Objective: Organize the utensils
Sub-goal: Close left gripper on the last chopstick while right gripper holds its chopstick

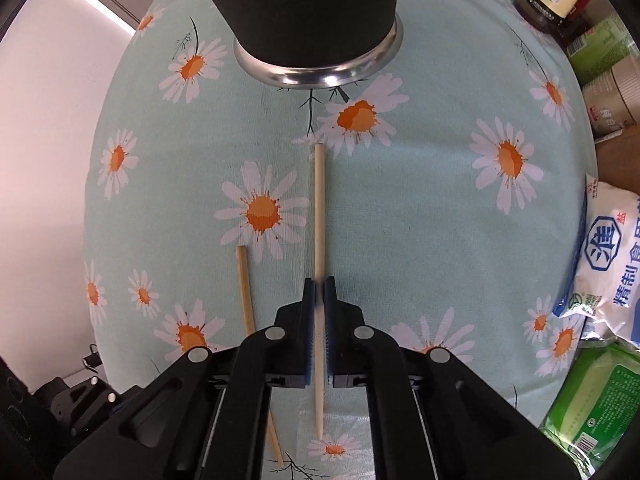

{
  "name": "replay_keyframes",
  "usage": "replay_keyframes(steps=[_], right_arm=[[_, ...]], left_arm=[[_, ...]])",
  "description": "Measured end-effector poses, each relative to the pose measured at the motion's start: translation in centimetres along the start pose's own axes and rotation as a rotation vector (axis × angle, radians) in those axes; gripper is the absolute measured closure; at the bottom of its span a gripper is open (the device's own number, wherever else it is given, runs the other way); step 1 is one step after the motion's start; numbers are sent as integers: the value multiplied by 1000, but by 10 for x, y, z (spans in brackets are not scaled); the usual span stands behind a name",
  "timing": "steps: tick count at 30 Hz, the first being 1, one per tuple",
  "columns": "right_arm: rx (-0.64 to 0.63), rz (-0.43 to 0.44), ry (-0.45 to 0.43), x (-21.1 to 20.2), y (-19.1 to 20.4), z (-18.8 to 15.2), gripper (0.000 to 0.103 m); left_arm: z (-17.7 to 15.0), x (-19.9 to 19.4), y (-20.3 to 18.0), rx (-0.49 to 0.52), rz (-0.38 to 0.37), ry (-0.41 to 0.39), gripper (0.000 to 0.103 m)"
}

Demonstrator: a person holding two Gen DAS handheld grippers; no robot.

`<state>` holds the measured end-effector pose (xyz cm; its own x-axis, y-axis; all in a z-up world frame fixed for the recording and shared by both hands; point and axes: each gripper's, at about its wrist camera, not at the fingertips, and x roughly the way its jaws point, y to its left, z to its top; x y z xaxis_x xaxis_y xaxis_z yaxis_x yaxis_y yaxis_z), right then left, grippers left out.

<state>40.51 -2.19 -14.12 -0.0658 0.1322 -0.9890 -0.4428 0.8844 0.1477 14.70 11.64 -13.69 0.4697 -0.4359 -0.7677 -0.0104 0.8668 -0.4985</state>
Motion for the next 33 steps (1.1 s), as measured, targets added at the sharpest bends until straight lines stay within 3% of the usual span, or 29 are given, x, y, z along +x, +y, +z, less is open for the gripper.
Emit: replay_keyframes(steps=[7, 12, 19, 25, 26, 33], right_arm=[[-43, 88, -149, -40, -20, -24, 97], [-34, 207, -197, -62, -44, -41, 97], [-60, 353, -267, -88, -73, -66, 97], [-82, 412, -309, -92, -90, -80, 98], [-84, 414, -322, -92, -93, -81, 98], [-87, 435, -354, -88, -106, -83, 98]], left_arm=[[10, 18, -8, -37, 12, 57, 76], [23, 32, -20, -56, 82, 94, 76], [44, 56, -39, -62, 262, 171, 76], [54, 70, -46, -75, 383, 205, 78], [56, 72, -48, -76, 394, 205, 84], [60, 85, -51, -93, 453, 223, 97]])
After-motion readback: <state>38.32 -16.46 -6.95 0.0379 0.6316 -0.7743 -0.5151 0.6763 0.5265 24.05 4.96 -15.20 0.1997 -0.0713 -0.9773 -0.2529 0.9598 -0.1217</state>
